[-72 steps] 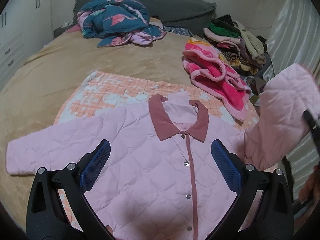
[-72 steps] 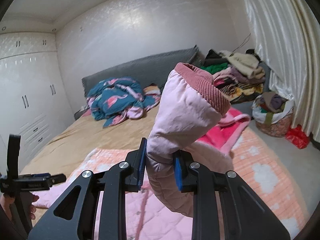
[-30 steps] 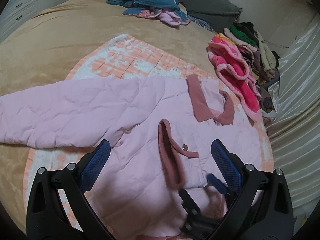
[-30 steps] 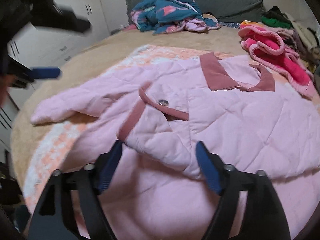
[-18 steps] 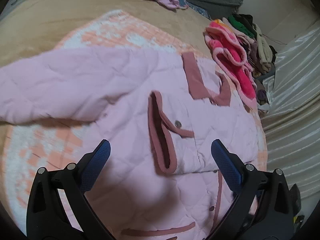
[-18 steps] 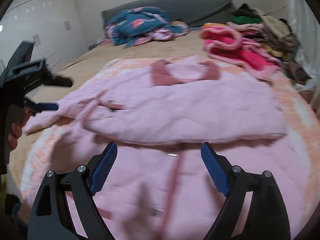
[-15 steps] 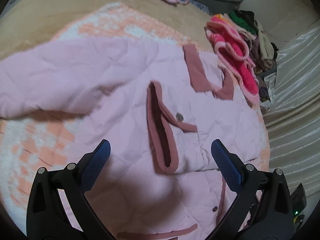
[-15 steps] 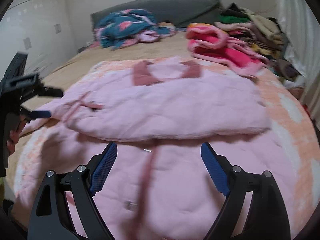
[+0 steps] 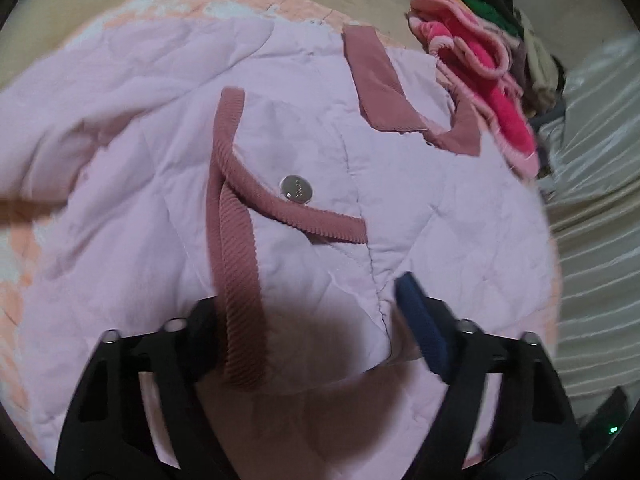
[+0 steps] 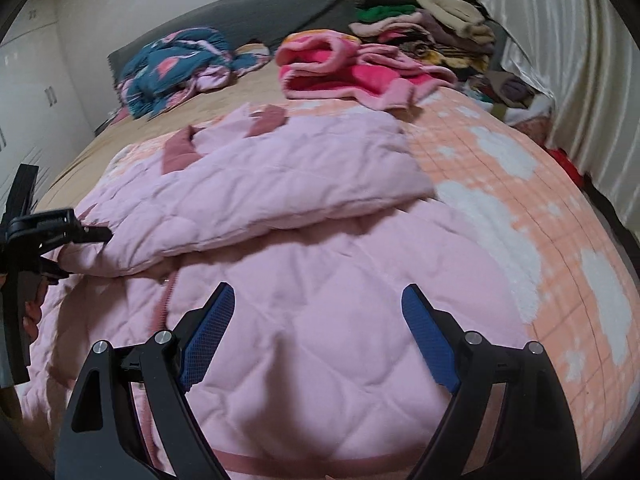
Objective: Fold large clothes
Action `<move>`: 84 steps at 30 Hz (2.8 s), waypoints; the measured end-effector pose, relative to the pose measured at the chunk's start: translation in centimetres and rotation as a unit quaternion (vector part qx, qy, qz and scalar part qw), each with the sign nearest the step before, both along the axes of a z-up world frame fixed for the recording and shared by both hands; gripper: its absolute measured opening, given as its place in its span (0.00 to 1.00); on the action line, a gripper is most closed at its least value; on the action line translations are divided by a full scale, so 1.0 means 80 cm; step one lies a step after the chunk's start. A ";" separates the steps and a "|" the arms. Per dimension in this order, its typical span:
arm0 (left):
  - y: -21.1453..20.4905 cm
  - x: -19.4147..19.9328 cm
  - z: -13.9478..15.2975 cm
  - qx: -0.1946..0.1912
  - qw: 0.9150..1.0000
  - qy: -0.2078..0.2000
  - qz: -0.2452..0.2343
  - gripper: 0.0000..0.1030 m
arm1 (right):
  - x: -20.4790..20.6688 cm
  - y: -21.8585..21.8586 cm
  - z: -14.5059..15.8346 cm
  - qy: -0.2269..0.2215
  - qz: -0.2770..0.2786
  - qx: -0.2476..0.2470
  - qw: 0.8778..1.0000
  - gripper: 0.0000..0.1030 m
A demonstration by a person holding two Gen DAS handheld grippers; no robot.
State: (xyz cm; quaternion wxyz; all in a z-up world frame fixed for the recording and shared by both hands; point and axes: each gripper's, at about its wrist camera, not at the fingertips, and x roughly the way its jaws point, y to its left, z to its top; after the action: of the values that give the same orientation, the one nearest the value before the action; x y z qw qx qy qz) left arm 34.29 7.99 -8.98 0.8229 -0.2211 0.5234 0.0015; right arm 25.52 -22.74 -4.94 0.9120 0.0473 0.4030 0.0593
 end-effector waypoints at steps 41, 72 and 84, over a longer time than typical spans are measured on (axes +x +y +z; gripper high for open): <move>0.024 -0.003 0.000 0.167 0.982 -0.066 -0.061 0.19 | 0.165 0.030 -0.047 0.088 0.020 -0.031 0.995 0.87; 0.006 -0.098 0.083 0.123 0.987 -0.085 -0.050 0.91 | -0.028 -0.001 0.079 -0.051 -0.011 0.001 0.999 0.96; 0.021 -0.137 0.098 0.131 0.986 -0.095 -0.041 0.91 | -0.053 0.041 0.118 -0.078 0.006 -0.004 0.997 0.96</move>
State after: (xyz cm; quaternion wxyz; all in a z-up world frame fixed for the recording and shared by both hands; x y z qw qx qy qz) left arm 23.35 9.66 -1.13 0.8901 -0.0885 0.4468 0.0154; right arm 21.28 -19.49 4.49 0.9406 0.0365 0.3310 0.0664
